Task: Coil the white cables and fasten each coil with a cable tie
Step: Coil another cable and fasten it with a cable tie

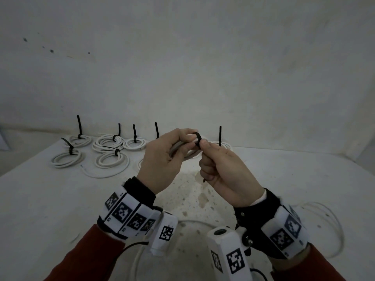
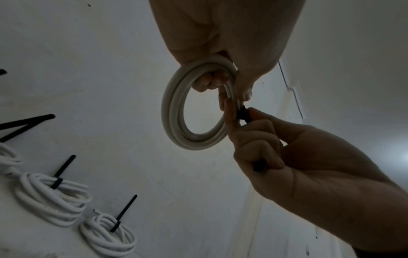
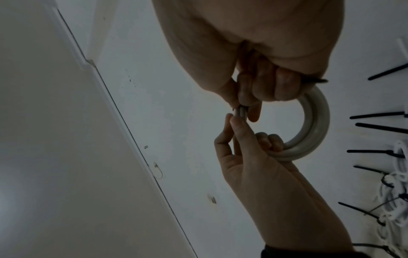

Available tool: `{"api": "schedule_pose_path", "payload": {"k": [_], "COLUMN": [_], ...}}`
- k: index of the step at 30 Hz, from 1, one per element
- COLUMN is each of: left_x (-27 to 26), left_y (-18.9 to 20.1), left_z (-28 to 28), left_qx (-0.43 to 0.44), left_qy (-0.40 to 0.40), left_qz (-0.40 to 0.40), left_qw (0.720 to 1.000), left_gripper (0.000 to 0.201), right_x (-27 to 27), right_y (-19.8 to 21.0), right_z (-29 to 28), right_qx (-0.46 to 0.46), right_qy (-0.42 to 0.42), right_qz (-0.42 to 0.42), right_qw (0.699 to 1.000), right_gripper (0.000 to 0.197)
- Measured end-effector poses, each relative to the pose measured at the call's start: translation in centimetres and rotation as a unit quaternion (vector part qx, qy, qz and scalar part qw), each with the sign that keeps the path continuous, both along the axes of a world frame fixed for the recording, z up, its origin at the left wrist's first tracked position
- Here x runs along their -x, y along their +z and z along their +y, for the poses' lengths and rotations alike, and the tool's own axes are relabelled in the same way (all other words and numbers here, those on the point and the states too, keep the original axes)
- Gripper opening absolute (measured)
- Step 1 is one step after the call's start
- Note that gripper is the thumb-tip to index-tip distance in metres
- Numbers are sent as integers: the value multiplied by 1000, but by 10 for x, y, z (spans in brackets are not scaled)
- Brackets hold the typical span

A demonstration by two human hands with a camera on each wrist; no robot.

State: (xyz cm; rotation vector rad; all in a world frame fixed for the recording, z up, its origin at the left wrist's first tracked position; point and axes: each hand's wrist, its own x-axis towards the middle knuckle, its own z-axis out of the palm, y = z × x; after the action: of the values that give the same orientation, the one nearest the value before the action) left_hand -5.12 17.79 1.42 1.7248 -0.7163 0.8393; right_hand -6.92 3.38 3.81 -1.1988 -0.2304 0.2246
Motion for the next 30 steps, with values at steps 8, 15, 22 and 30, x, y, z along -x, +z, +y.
{"api": "schedule_pose_path", "payload": {"k": [8,15,22,30], "left_x": [-7,-11,-22,-46], "left_y": [-6,-11,-12,-48], "left_z": [4,2,9,5], "left_qx": [-71,42,212,225], "left_qy": [25,70,-10,-4], "left_qz": [-65,98,312,455], "left_qw": [995,992,926,862], "left_gripper": [9,6,10,11], "right_x": [-6,-11,-29,-52], "right_y": [-7,-9,-29,-53], "right_z": [0,-4,-8,-3], "right_qx": [-17,165,259,182], "right_qy": [-10,-108,-80,-80], "right_qz": [49,-32,-43,45], "right_qw": [999,980,961,979], "right_gripper": [22,48,22,21]}}
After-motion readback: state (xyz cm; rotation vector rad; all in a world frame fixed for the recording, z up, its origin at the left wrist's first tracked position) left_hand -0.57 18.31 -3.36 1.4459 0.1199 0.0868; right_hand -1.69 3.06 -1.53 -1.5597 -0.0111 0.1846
